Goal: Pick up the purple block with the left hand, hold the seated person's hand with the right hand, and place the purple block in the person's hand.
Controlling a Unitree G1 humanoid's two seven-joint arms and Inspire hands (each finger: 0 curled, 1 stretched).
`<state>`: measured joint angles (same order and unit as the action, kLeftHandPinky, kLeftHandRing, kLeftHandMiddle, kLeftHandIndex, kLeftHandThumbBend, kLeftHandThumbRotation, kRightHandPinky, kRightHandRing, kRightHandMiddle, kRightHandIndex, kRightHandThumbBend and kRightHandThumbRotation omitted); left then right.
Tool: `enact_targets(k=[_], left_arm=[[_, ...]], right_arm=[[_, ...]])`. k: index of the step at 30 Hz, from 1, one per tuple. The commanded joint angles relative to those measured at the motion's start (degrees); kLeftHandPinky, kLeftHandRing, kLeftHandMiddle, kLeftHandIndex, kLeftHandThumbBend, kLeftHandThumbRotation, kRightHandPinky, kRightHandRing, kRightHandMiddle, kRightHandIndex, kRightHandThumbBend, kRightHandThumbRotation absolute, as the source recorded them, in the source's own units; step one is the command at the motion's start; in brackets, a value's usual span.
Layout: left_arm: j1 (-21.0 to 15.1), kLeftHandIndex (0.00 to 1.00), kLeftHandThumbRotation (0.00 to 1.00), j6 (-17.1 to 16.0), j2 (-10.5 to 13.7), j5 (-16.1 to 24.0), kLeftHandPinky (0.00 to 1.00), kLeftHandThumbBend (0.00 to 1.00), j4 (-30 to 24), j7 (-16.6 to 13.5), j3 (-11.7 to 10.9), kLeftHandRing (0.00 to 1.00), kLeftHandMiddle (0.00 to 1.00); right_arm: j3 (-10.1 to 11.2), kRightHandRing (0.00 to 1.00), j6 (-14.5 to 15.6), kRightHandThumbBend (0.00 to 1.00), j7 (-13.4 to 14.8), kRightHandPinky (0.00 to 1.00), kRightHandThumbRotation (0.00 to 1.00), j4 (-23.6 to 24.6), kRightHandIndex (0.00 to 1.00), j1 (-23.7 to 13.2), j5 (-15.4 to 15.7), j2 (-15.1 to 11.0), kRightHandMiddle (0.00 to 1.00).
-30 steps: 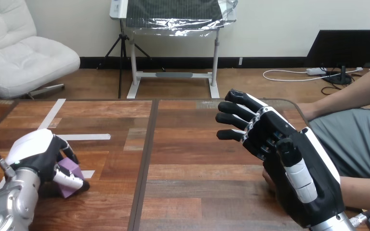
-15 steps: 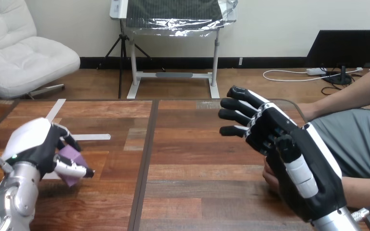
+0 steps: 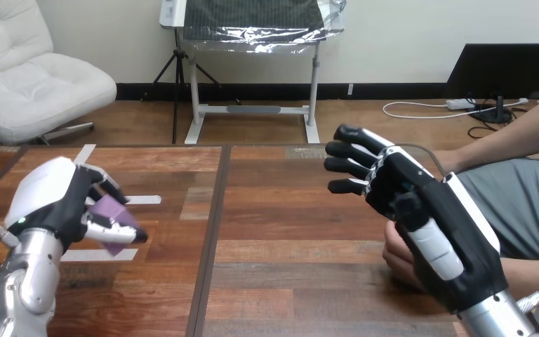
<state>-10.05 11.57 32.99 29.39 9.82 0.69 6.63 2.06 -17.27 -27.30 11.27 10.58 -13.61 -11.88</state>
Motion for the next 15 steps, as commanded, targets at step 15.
enact_targets(k=[15], left_arm=[[4.32,0.46,0.00,1.26,-2.62,-2.94,0.29,0.68,-20.54,0.59,-6.36,0.37,0.45]], right_arm=[[4.84,0.82,-4.77,0.87,3.37,0.76,0.83,-6.99,0.84,-10.38,6.44,-5.68,0.83]])
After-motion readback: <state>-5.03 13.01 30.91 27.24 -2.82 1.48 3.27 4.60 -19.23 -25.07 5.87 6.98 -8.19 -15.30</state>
